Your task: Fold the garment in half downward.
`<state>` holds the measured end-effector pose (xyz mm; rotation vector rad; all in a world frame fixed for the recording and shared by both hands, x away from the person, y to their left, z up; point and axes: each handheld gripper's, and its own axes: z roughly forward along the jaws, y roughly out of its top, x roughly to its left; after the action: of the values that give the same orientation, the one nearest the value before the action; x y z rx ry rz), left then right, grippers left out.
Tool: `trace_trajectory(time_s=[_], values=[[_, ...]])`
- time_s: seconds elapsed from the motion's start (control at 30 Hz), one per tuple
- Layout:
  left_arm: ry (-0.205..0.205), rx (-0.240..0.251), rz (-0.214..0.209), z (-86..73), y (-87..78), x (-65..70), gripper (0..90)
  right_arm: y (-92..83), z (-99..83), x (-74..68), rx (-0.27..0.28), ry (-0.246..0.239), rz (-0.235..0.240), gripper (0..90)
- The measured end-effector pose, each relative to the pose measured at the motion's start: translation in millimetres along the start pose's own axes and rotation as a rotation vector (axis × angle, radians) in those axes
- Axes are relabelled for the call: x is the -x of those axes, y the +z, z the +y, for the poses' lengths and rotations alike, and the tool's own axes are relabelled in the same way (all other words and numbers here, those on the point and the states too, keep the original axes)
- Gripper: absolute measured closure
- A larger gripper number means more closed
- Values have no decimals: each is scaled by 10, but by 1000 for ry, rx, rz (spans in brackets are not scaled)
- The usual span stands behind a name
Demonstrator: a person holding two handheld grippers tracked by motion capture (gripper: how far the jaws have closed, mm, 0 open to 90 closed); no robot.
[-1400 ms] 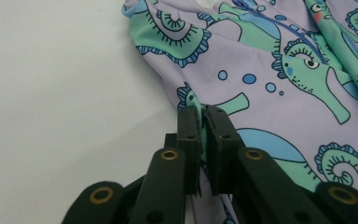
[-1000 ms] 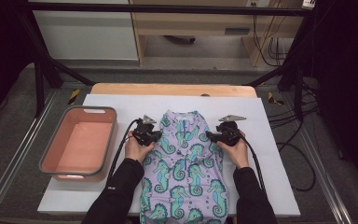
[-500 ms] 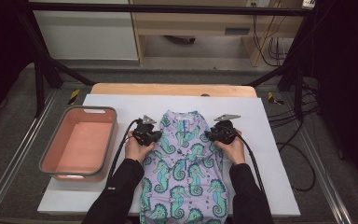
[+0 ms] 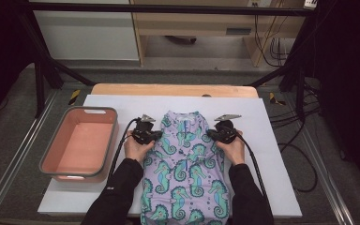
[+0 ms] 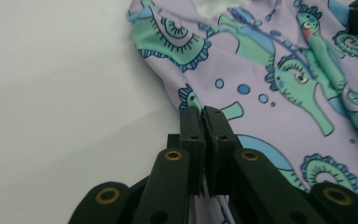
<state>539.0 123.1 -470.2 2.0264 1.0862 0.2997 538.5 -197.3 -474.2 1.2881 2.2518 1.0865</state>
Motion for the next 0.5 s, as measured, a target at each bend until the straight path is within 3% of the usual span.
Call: trace_trajectory(time_s=[0.13, 0.4, 0.5], values=[[5, 62, -9, 138, -132, 11, 870, -93, 94, 6, 51, 2, -8, 858], [13, 188, -3, 596, -419, -33, 871, -303, 478, -6, 184, -26, -45, 860], [19, 216, -12, 641, -487, -30, 871, -403, 578, -11, 236, -29, -49, 860]])
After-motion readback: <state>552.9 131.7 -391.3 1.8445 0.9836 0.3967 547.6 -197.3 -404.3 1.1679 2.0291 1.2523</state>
